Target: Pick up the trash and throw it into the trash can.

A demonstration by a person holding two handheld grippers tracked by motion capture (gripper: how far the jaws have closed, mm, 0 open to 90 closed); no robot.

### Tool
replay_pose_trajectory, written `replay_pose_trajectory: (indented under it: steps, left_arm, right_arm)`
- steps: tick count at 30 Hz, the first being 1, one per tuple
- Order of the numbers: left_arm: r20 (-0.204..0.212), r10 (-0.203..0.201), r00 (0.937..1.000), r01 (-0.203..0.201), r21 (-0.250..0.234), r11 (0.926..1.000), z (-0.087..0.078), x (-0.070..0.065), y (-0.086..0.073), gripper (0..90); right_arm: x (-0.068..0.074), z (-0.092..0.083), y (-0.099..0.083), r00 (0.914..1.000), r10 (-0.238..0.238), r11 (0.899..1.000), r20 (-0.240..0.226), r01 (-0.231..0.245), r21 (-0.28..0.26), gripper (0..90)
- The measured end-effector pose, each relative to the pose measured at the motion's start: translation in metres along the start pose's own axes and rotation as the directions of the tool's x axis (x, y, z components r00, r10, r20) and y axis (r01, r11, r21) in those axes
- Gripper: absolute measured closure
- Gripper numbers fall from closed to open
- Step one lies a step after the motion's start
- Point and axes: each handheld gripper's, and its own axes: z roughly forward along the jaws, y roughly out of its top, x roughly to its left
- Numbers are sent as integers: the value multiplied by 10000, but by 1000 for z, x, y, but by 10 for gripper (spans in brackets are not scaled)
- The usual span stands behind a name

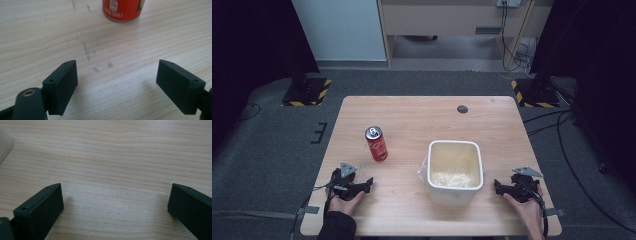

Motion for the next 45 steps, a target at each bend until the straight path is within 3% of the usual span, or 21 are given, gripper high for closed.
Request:
replay_pose_trajectory:
  steps: [11, 19, 29, 34, 40, 44, 45]
  left_arm:
    - [257, -326, 9991, 356, -1260, 9914, -18, 1, 6, 185]
    - [375, -314, 9988, 394, -2364, 9709, -34, 0, 15, 180]
    - [674, 44, 9977, 158, -2959, 9551, -46, -9, 25, 179]
    - [621, 122, 9980, 84, -3213, 9470, -52, -11, 31, 179]
    - [651, 166, 9977, 61, -3352, 9421, -53, -12, 38, 178]
    - [678, 130, 9976, 118, -3536, 9353, -57, -10, 44, 177]
    - [684, 88, 9976, 172, -3699, 9289, -59, -9, 49, 177]
  right_arm:
    - [-1, 0, 0, 10000, -87, 10000, -27, 87, -19, 4]
    - [-1, 0, 0, 9999, -94, 10000, -58, 94, -10, 4]
    - [-1, 0, 0, 9999, -119, 9999, -55, 119, -19, 3]
    - [-1, 0, 0, 9999, -107, 9999, -50, 107, -23, 3]
    - [-1, 0, 0, 9999, -106, 9999, -46, 106, -21, 4]
    - [-1, 0, 0, 9999, -117, 9999, -40, 117, -25, 4]
    - [-1, 0, 0, 9999, -119, 9999, -45, 119, -21, 4]
